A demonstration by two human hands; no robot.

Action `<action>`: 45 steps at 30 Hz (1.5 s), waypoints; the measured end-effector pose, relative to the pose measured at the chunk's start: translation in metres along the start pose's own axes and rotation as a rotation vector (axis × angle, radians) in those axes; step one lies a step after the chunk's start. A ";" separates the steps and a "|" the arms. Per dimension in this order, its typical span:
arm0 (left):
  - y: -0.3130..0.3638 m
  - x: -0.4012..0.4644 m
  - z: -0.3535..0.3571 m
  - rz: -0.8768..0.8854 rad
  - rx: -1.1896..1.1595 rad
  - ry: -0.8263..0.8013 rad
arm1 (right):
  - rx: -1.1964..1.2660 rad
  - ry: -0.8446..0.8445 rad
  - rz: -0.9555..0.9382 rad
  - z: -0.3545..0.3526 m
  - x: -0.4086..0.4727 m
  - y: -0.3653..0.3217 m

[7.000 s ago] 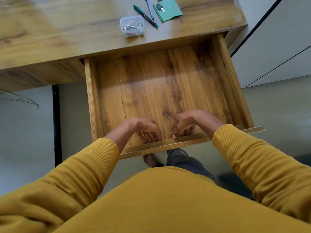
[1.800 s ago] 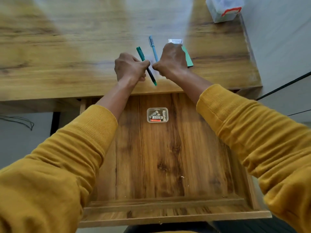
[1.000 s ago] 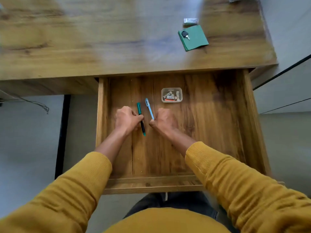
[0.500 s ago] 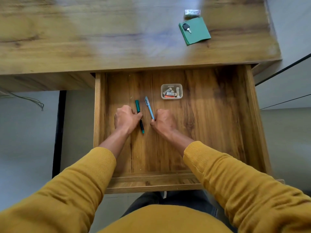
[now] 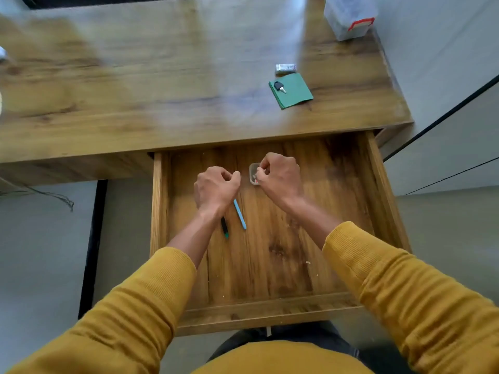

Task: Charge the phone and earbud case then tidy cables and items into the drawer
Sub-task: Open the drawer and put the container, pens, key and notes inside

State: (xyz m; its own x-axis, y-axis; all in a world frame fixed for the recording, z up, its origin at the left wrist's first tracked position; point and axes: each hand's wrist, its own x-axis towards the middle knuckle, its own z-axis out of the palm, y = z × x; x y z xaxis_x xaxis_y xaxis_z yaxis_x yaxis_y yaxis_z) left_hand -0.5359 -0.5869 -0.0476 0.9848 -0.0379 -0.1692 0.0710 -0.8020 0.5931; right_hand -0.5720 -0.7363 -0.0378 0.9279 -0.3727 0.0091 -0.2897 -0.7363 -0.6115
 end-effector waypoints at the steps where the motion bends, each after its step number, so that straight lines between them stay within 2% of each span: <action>1: 0.010 0.006 -0.001 0.032 -0.012 0.001 | -0.002 0.021 -0.007 -0.009 0.010 0.001; 7: 0.075 0.049 -0.003 0.175 -0.082 -0.019 | -0.032 0.099 -0.021 -0.043 0.082 0.021; 11: 0.113 0.087 0.003 0.258 -0.046 0.001 | -0.086 0.090 0.007 -0.060 0.134 0.034; 19: 0.165 0.165 0.035 0.295 0.050 0.050 | -0.119 0.040 -0.019 -0.070 0.232 0.057; 25: 0.174 0.192 0.064 0.305 0.165 0.026 | -0.119 0.044 -0.071 -0.058 0.275 0.062; 29: 0.172 0.203 0.072 0.308 0.183 0.028 | -0.164 -0.049 -0.121 -0.056 0.290 0.057; 33: 0.170 0.208 0.074 0.304 0.162 0.052 | -0.265 -0.069 -0.163 -0.055 0.296 0.061; 37: 0.169 0.210 0.072 0.337 0.175 0.060 | -0.283 -0.050 -0.168 -0.055 0.299 0.063; 42: 0.165 0.206 0.074 0.461 0.246 0.067 | -0.254 -0.025 -0.164 -0.054 0.296 0.067; 45: 0.162 0.204 0.071 0.469 0.223 0.106 | -0.219 0.055 -0.170 -0.053 0.290 0.072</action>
State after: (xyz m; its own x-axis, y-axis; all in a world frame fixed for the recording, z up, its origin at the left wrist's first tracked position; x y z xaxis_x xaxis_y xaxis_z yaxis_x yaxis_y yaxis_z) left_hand -0.3348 -0.7673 -0.0422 0.9140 -0.3721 0.1616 -0.4054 -0.8211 0.4019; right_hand -0.3360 -0.9276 -0.0369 0.9552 -0.2587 0.1437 -0.1800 -0.8934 -0.4116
